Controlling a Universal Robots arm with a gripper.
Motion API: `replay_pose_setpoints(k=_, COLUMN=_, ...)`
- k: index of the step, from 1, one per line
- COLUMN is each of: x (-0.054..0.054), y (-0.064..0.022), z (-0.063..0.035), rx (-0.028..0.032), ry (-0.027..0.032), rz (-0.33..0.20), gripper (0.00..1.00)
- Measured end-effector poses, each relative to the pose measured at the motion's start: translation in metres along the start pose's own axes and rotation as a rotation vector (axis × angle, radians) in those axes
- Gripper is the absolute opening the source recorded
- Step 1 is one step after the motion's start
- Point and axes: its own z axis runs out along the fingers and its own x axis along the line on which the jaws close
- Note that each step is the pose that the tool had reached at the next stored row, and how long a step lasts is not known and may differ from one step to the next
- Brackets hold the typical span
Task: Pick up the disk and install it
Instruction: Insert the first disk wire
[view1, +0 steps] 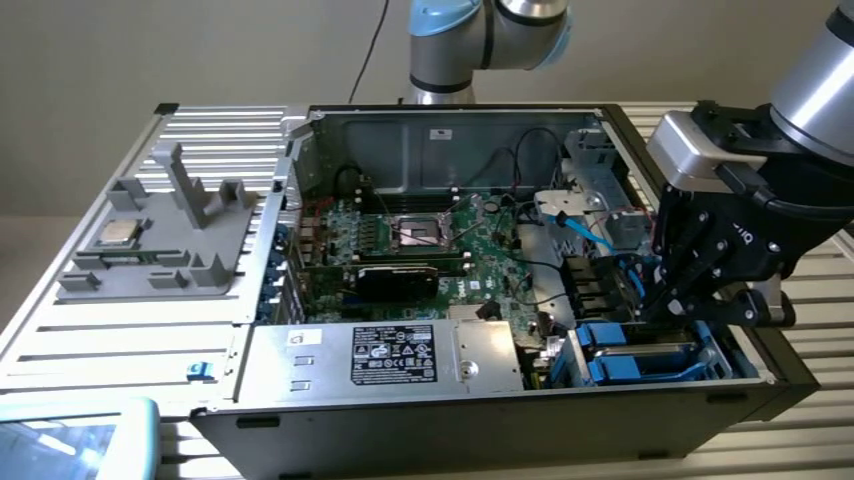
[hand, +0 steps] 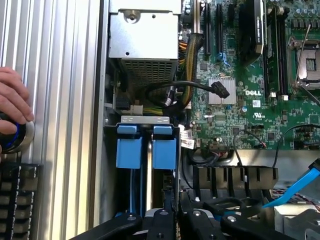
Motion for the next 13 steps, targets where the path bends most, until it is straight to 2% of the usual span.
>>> replay_pose_setpoints(k=13, x=0.0003, y=-0.0002, z=0.0021, rx=0.0001, ry=0.0034, rz=0.001, gripper=0.15)
